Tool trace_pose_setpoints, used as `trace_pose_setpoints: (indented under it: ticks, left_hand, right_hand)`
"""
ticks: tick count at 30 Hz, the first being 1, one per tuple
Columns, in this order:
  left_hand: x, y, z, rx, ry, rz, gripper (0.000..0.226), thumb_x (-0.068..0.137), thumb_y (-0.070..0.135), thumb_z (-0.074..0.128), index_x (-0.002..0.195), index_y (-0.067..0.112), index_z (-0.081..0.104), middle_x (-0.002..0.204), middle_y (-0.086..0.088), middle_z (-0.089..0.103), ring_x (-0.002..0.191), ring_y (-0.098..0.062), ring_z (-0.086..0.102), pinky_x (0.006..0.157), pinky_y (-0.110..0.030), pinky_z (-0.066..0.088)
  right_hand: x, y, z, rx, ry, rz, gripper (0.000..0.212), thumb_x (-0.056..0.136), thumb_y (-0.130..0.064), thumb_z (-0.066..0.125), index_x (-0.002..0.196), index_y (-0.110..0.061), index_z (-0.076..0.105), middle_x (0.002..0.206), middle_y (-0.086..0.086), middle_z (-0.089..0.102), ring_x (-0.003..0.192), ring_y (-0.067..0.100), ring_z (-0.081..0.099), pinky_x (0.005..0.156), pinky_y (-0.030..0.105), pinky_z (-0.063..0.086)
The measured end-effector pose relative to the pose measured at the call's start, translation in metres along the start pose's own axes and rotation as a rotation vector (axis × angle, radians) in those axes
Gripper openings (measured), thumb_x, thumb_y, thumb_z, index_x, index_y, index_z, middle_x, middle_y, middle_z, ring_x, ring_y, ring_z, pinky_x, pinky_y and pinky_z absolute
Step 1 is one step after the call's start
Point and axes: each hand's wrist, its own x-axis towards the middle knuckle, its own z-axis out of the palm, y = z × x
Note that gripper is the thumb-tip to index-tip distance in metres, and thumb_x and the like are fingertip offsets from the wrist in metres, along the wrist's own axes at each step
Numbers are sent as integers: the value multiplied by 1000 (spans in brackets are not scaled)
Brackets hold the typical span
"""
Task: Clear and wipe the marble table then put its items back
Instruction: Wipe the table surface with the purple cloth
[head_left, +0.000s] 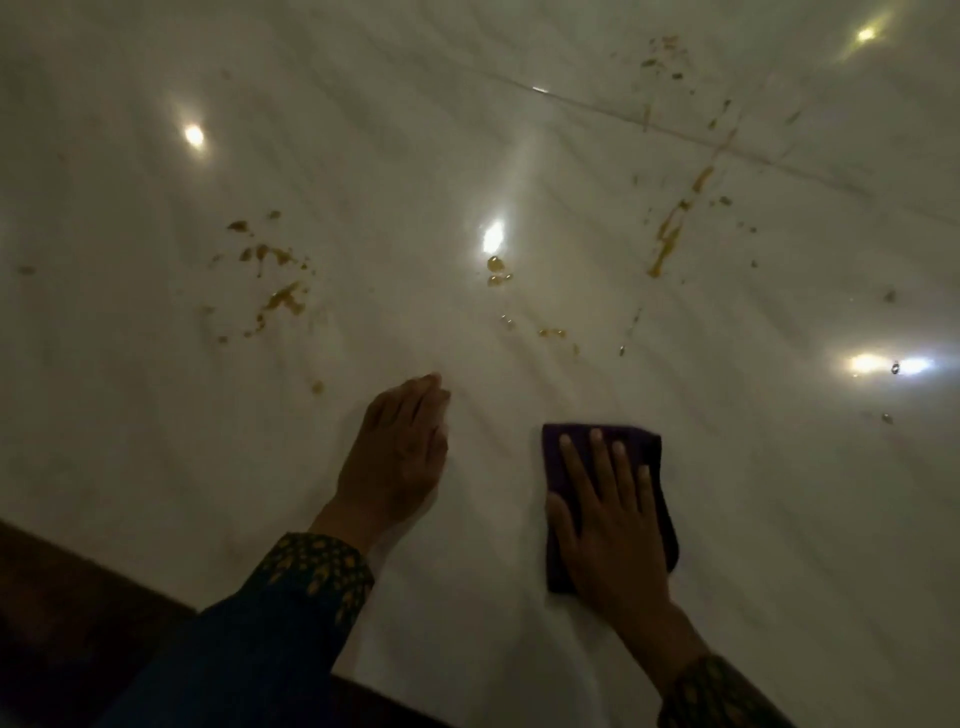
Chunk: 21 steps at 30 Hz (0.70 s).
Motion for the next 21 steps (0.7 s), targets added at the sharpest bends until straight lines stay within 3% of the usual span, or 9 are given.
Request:
trace_pose_setpoints:
  ticks: [6, 11, 16, 19, 21]
  left_hand:
    - [5, 4, -5, 0, 9, 18, 42, 97, 27, 38, 130, 7, 54, 140, -11, 50, 127, -29, 47, 108, -42, 33]
    - [7, 6, -7, -3, -1, 29, 42, 97, 26, 38, 131, 7, 54, 142, -11, 47, 130, -29, 45, 109, -43, 32]
    - [5, 5, -7, 6, -17, 9, 41, 97, 27, 39, 129, 8, 56, 139, -11, 51, 127, -28, 47, 106, -40, 34]
    - [20, 11, -10, 18, 33, -31, 35, 95, 26, 40, 118, 9, 60, 123, -10, 58, 112, -31, 53, 97, -37, 36]
    - [46, 21, -10, -3, 87, -49, 27, 95, 22, 43, 112, 10, 60, 115, -9, 58, 107, -29, 52, 93, -35, 36]
  right_hand:
    - [92, 23, -22, -20, 32, 37, 61, 99, -56, 14, 153, -35, -8, 163, 2, -6, 149, 22, -11, 120, 44, -6]
    - [196, -15, -34, -16, 63, 21, 66, 98, -52, 15, 155, -22, 5, 161, 16, 1, 148, 36, -2, 119, 52, -6]
    - [153, -53, -14, 25, -9, -234, 64, 98, -54, 17, 155, -27, 6, 162, 10, -3, 148, 32, -8, 118, 49, -11]
    - [121, -14, -18, 22, -32, -340, 58, 99, -55, 18, 154, -36, 8, 162, -2, 1, 149, 22, -3, 119, 45, -7]
    - [135, 21, -27, -6, 12, -297, 57, 99, -55, 20, 153, -38, 12, 162, -3, 9, 149, 21, 4, 119, 44, -3]
